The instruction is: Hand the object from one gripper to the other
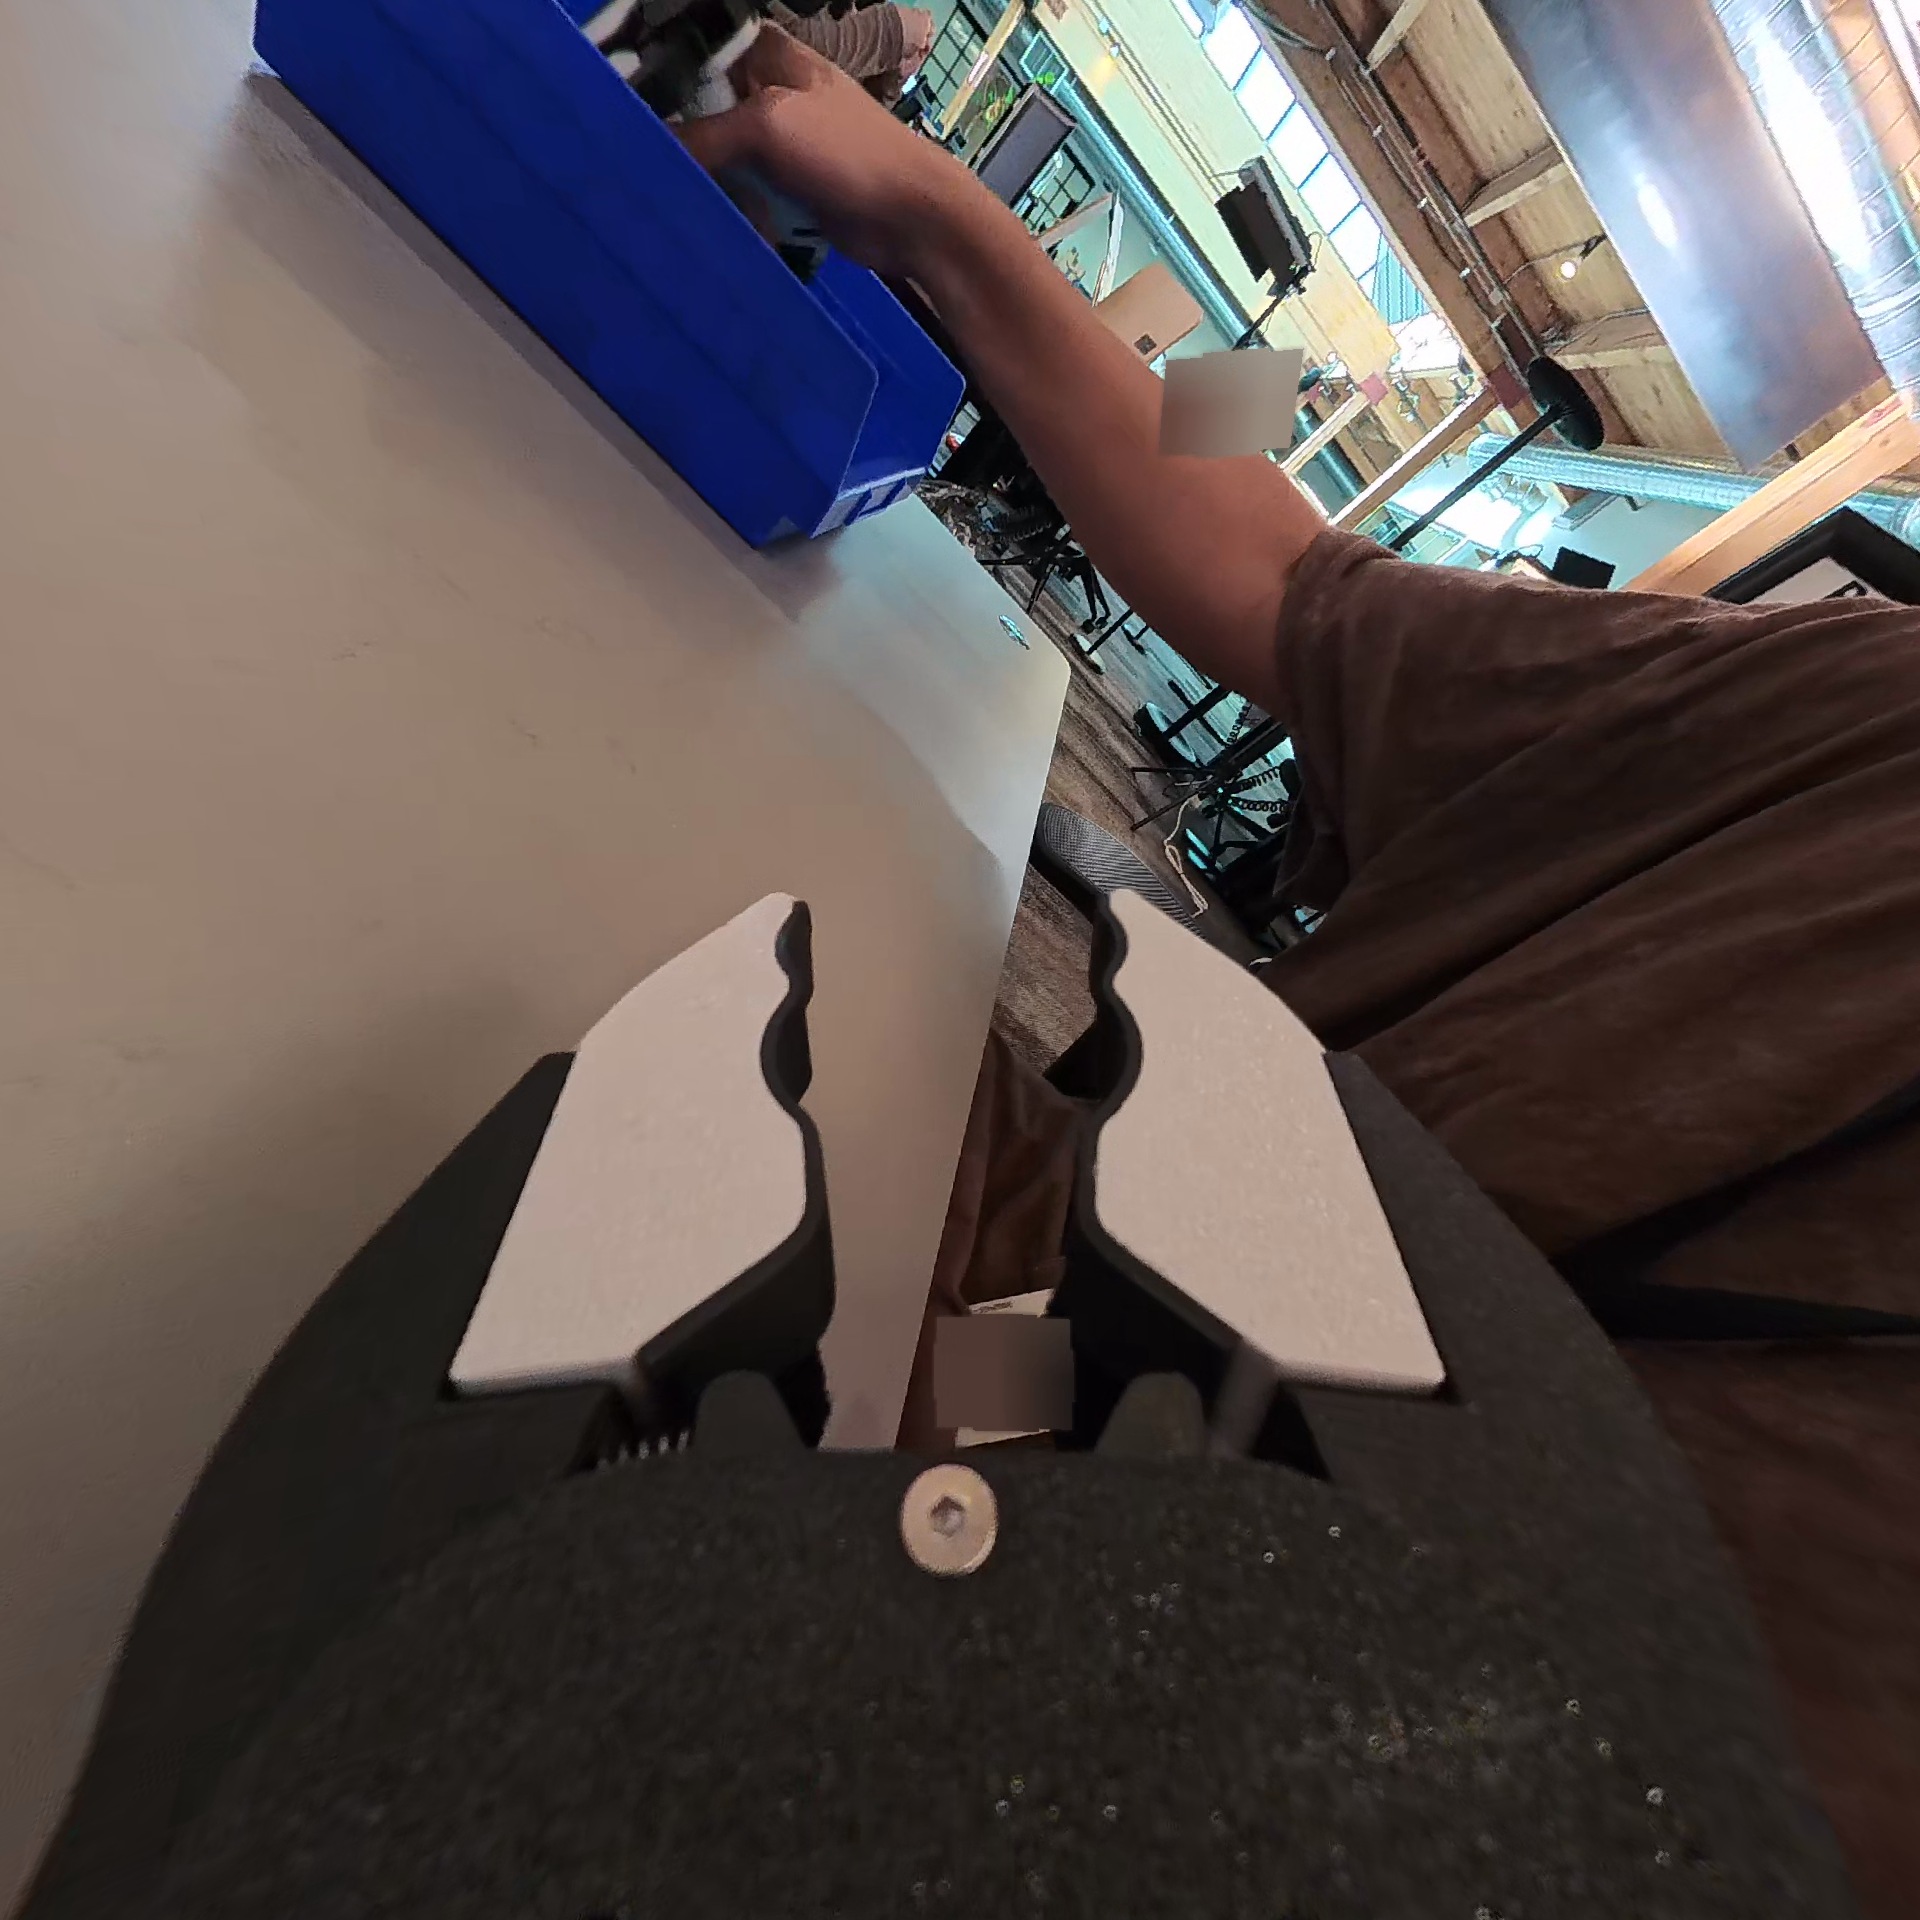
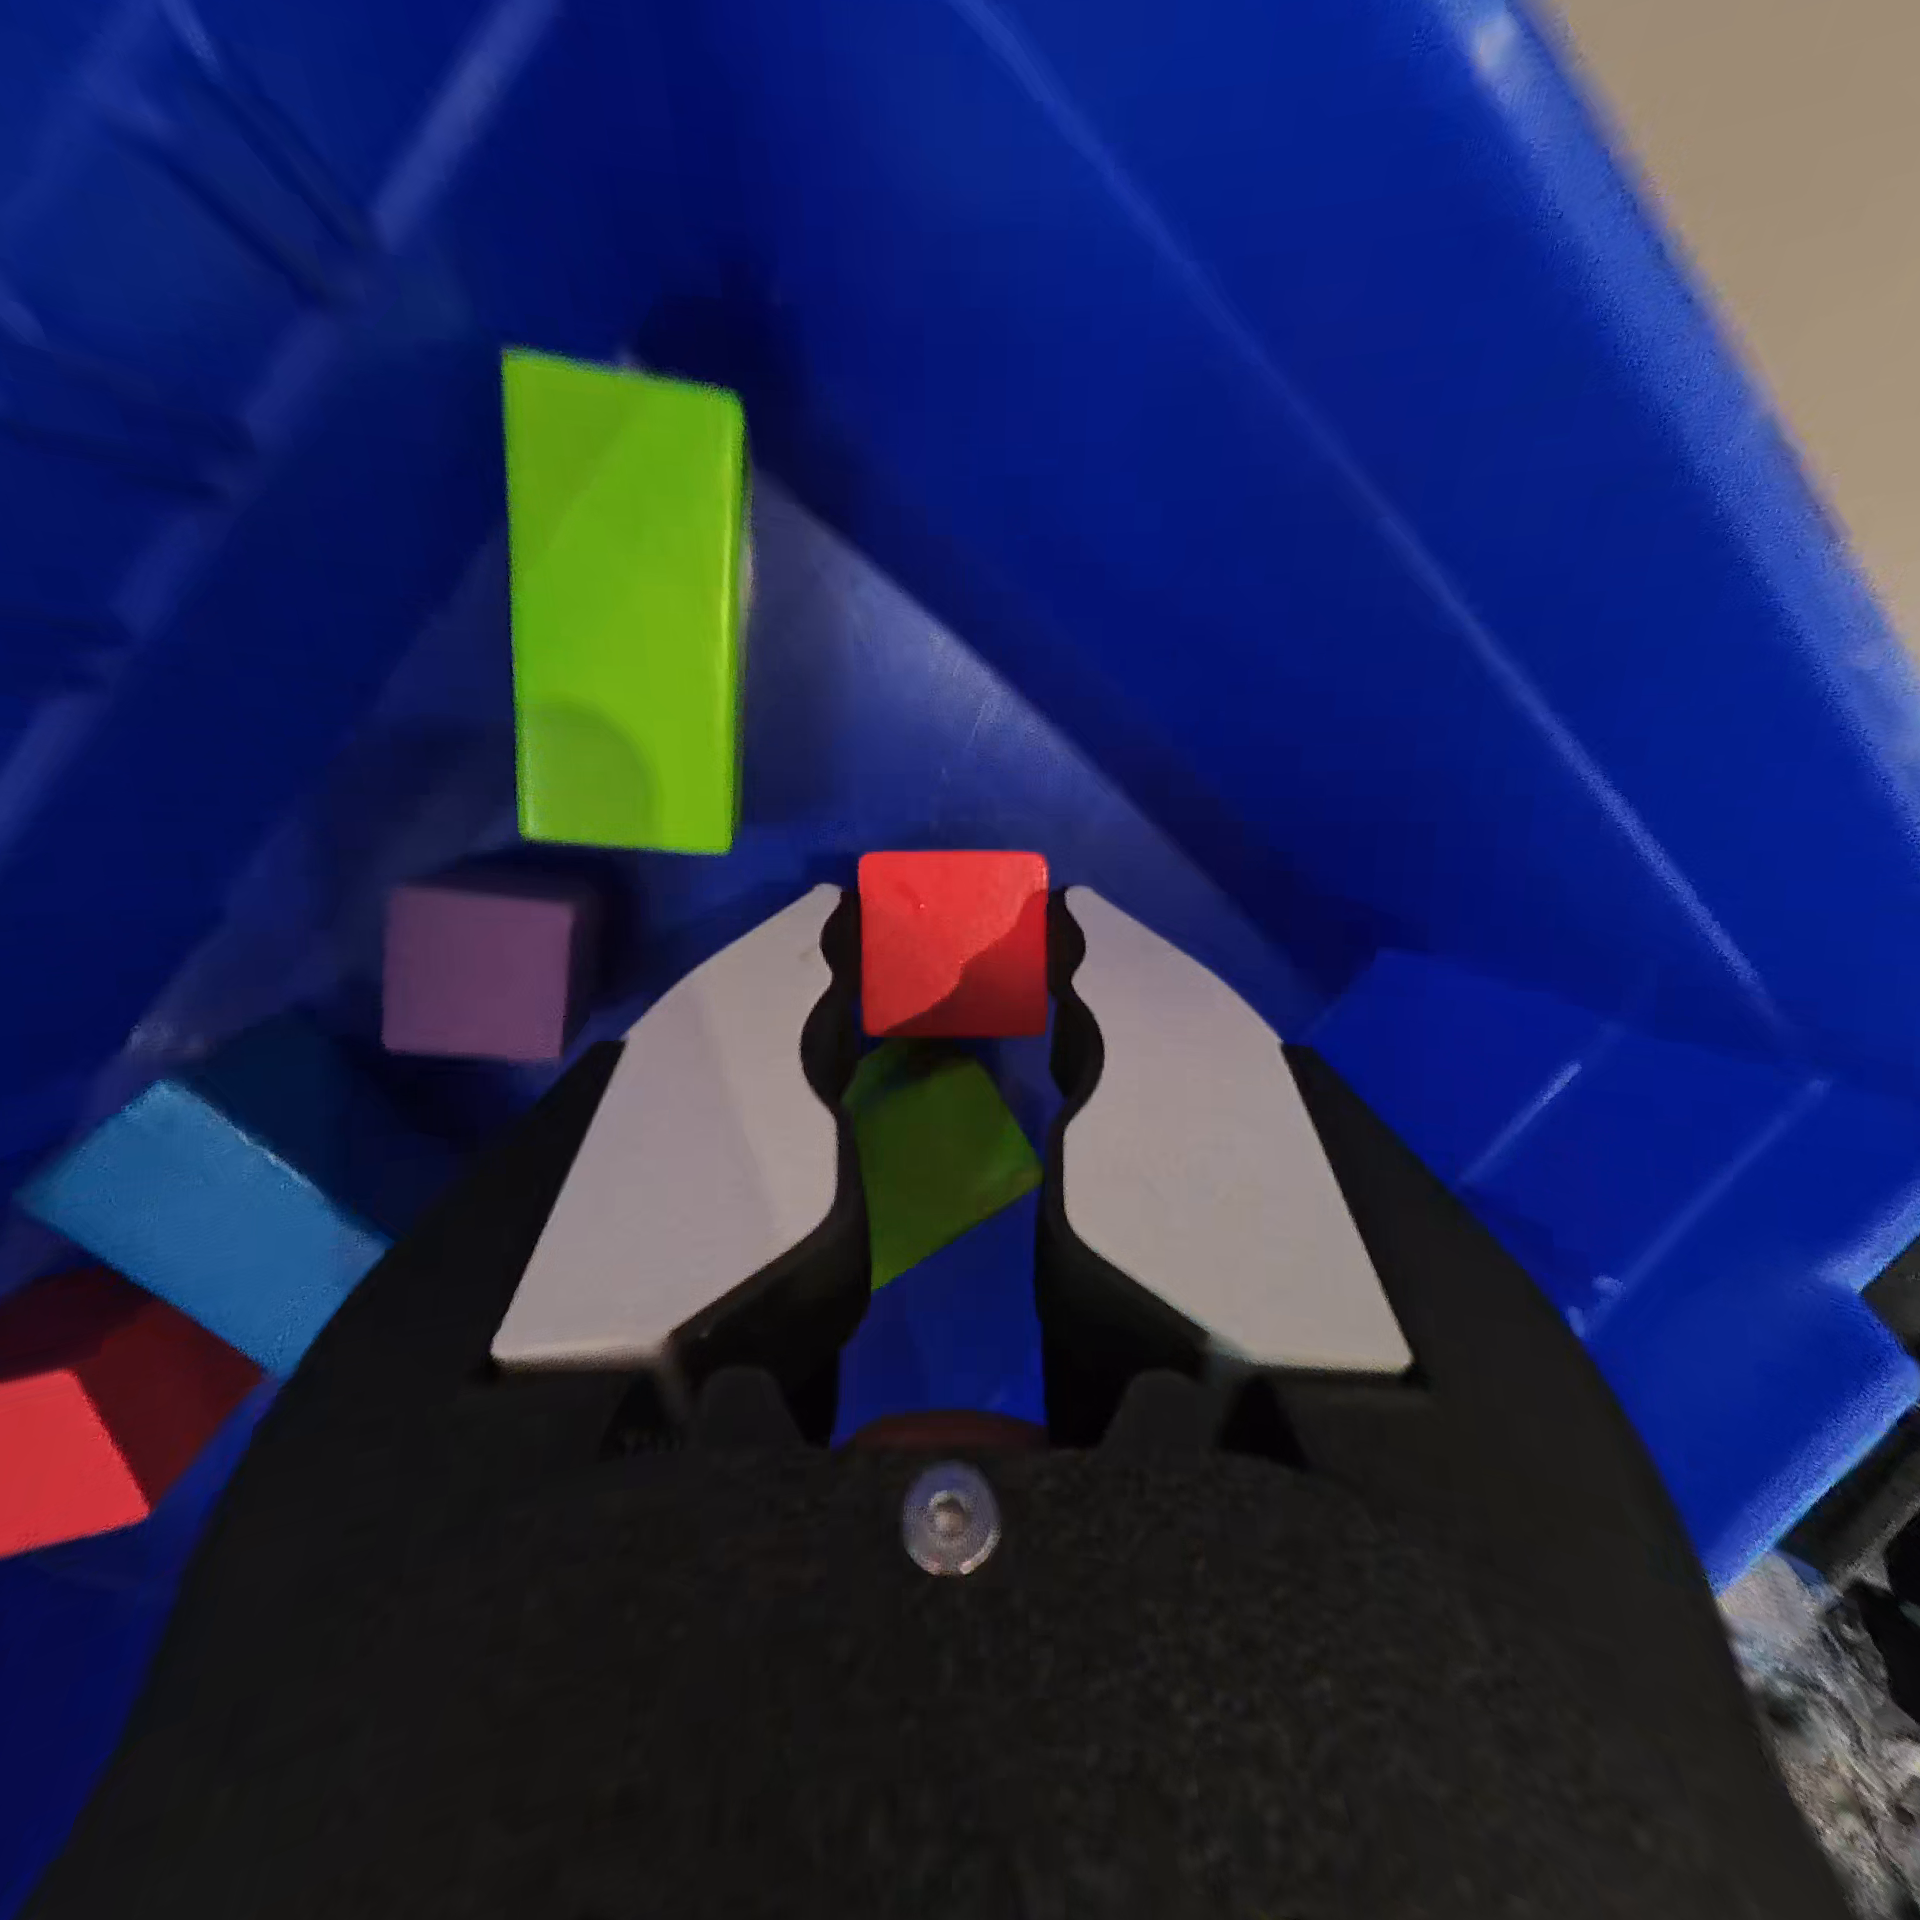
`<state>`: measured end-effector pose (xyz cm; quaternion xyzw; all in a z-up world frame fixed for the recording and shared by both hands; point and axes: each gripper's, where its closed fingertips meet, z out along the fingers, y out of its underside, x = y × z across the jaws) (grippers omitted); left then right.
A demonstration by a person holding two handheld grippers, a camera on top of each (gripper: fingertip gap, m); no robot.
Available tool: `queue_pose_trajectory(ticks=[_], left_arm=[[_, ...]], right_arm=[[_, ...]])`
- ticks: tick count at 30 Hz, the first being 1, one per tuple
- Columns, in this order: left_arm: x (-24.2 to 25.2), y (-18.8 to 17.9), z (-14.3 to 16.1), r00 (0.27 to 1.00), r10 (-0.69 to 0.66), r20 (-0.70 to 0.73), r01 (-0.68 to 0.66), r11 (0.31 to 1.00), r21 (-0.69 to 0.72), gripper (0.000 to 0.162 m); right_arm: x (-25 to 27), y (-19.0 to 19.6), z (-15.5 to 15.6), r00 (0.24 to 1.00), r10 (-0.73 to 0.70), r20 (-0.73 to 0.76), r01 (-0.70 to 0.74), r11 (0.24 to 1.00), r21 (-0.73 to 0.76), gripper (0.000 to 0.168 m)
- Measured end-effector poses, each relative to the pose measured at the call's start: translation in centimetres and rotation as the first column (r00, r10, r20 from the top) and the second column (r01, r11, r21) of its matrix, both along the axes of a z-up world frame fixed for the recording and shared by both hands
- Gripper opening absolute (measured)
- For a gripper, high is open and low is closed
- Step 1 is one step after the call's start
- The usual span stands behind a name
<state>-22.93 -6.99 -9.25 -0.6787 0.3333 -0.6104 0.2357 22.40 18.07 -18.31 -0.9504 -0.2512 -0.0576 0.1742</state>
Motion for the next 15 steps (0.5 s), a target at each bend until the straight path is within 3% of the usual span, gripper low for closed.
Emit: queue_pose_trajectory(ticks=[4, 10, 12, 15], left_arm=[[0.1, 0.0, -0.1, 1.000, -0.003, -0.010, 0.003, 1.000, 0.009, 0.051], [0.3, -0.1, -0.4, 1.000, -0.008, -0.026, 0.008, 1.000, 0.010, 0.051], [0.2, -0.1, -0.6, 0.999, -0.003, -0.037, 0.004, 1.000, 0.020, 0.051], [-0.1, 0.2, -1.1, 0.997, 0.023, -0.076, -0.019, 0.999, 0.049, 0.052]], right_arm=[[-1.5, -1.3, -0.4, 0.996, 0.040, -0.076, -0.043, 0.998, -0.049, 0.034], [-0.9, -2.5, -0.6, 0.998, 0.019, -0.060, -0.027, 0.992, -0.125, 0.037], [-0.4, -2.6, 0.2, 1.000, 0.018, -0.026, -0.021, 0.995, -0.099, 0.053], [-0.9, -2.6, 4.6, 0.999, -0.008, -0.045, 0.012, 0.995, 0.094, 0.053]])
